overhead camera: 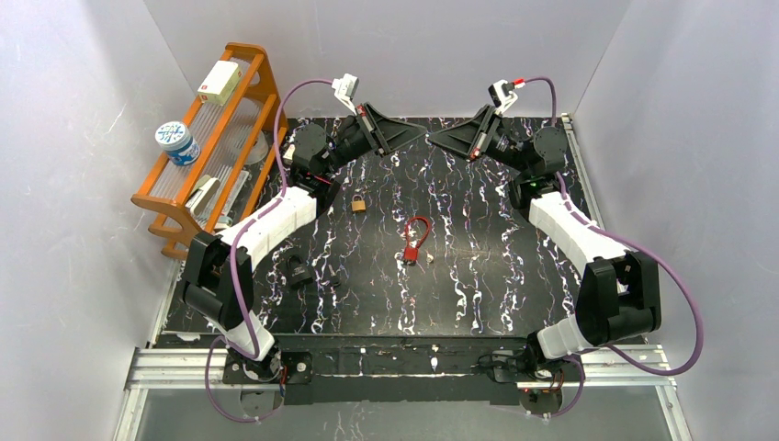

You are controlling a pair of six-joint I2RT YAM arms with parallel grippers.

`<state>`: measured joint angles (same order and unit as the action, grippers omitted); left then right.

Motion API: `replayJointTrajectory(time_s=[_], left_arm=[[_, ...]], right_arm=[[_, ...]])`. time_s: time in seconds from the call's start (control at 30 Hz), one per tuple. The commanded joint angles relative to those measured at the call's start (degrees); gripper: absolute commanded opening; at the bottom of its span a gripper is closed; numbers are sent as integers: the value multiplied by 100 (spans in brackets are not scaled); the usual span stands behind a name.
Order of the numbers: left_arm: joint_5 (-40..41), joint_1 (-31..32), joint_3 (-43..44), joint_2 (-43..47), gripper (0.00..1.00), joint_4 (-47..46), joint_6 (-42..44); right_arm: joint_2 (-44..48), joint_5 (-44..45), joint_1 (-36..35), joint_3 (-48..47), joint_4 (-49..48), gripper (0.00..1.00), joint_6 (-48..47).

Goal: Unlock with the key

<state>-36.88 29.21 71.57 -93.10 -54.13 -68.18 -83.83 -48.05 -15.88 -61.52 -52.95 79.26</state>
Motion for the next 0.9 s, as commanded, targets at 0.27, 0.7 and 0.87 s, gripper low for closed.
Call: replayJointTrajectory(time_s=[0.27, 0.7, 0.87], left_arm=[[164, 14, -33, 201, 0, -342, 50], [1348, -329, -642, 955, 90, 753, 560], [2342, -621, -776, 1408, 95, 2269, 1205]], right_arm=[[98, -57, 3, -106, -309, 1, -44], [540, 278, 8, -110, 918, 1, -1243], [699, 400, 22, -161, 1540, 1, -1738]])
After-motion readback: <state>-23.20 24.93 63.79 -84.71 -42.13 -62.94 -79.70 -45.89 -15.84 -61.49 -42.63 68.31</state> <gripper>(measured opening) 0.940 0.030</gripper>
